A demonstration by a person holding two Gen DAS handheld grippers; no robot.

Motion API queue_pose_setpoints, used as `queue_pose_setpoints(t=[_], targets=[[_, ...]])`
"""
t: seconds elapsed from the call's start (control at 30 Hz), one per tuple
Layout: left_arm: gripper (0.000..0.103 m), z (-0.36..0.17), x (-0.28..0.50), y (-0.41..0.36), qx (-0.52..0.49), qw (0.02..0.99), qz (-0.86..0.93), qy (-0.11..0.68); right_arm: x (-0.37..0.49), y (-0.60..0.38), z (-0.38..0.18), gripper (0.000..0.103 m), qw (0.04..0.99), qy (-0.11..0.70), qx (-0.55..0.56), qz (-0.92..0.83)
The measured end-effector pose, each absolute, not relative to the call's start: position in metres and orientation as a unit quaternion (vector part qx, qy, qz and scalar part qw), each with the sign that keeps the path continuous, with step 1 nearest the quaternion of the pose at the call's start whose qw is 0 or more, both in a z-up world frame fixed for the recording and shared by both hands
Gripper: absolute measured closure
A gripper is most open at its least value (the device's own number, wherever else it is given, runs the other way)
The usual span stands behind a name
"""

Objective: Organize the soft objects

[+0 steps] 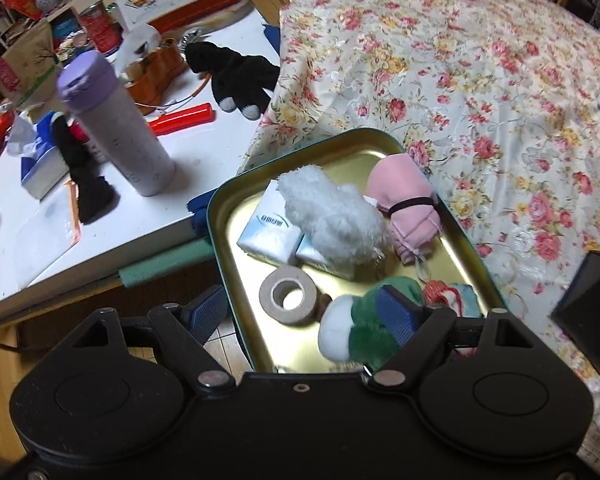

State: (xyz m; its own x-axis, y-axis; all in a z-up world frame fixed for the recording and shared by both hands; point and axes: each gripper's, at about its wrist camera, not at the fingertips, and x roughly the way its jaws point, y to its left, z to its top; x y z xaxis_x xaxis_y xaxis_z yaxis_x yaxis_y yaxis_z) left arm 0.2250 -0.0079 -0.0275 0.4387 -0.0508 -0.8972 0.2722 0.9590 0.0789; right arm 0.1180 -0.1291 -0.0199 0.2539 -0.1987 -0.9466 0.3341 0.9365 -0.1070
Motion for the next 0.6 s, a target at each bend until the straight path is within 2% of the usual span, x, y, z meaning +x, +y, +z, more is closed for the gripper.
queue_pose_setpoints(t=[0.6], targets=[[0.022,0.001,0.127,-0.007,0.120,0.849,-0.079,0.509,0.055,-0.158,-0.001,0.036,0.808,0.552,0.093,-0.185]])
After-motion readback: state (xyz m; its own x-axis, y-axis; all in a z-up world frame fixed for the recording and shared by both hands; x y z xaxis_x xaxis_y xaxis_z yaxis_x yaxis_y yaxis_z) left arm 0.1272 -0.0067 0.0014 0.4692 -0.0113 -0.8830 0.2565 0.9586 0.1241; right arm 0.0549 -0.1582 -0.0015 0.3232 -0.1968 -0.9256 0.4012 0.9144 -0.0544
